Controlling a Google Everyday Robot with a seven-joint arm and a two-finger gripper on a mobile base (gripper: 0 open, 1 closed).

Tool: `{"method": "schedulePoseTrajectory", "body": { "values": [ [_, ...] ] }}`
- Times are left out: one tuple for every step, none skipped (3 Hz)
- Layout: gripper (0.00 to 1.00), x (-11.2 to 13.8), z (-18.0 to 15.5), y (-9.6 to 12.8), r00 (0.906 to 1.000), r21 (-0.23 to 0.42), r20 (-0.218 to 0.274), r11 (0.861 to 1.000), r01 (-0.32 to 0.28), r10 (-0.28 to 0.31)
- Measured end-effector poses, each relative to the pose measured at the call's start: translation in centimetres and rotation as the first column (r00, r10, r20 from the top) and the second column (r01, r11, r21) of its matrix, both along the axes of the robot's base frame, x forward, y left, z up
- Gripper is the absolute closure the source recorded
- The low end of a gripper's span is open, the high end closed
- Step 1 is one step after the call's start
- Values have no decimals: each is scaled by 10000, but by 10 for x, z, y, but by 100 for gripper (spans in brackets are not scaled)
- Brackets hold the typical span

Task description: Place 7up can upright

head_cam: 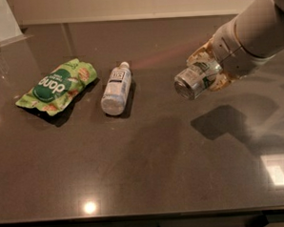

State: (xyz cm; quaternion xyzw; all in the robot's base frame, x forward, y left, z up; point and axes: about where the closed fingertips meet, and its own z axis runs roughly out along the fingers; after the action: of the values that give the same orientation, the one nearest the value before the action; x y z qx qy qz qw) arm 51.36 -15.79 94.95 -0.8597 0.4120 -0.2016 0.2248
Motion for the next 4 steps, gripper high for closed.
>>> {"method": "schedulePoseTrajectory", "body": {
  "values": [
    [100, 10, 6, 2, 9895, -121, 946, 9940, -1086, 1092],
    [100, 23, 16, 6, 9540, -391, 2112, 9770, -2095, 2130],
    [100, 28, 18, 10, 9046, -576, 3195, 9586, -2789, 2824],
    [100, 35, 21, 8, 8420, -913, 4304, 9437, -3178, 3252]
  ]
}}
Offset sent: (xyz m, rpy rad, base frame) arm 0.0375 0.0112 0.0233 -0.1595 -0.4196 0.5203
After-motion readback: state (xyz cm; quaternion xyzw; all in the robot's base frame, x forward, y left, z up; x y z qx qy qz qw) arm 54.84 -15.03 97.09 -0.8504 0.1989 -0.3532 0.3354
